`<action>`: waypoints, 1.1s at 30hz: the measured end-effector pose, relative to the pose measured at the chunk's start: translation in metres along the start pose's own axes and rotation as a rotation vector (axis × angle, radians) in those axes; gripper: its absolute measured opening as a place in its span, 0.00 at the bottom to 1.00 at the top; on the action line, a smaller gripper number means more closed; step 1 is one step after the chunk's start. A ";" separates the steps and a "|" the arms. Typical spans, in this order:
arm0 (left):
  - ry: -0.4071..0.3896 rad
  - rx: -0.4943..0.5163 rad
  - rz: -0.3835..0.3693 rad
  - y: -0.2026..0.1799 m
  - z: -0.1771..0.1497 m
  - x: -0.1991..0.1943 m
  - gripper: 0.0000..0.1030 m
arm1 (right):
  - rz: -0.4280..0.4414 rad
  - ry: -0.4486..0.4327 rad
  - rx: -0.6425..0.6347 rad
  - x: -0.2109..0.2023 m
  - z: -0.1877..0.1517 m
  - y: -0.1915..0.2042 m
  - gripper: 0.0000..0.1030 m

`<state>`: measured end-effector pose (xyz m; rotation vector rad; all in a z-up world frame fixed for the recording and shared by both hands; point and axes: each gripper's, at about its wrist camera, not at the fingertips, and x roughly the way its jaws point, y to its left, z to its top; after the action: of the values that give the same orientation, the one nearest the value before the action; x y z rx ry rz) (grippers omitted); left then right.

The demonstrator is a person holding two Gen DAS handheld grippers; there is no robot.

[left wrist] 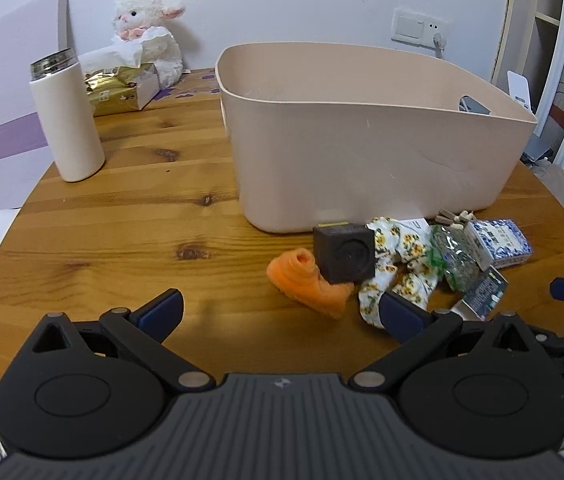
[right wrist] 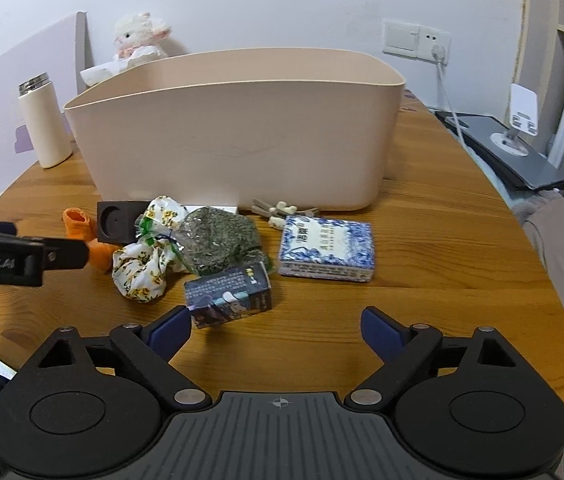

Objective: Organize objects
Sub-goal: 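Grasp the orange cloth toy with the left gripper while the right gripper grasps the dark printed box, then lift both held items over the beige bin and open both grippers to drop them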

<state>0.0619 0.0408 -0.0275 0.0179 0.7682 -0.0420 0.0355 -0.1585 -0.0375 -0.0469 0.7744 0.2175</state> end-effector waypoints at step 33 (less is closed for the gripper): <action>0.005 -0.051 -0.135 0.027 0.017 0.004 0.16 | 0.029 -0.079 -0.061 -0.004 0.026 0.009 0.45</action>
<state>0.0777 0.0666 -0.0174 -0.0820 0.7739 -0.1505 0.0488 -0.1467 -0.0154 -0.0837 0.6897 0.2691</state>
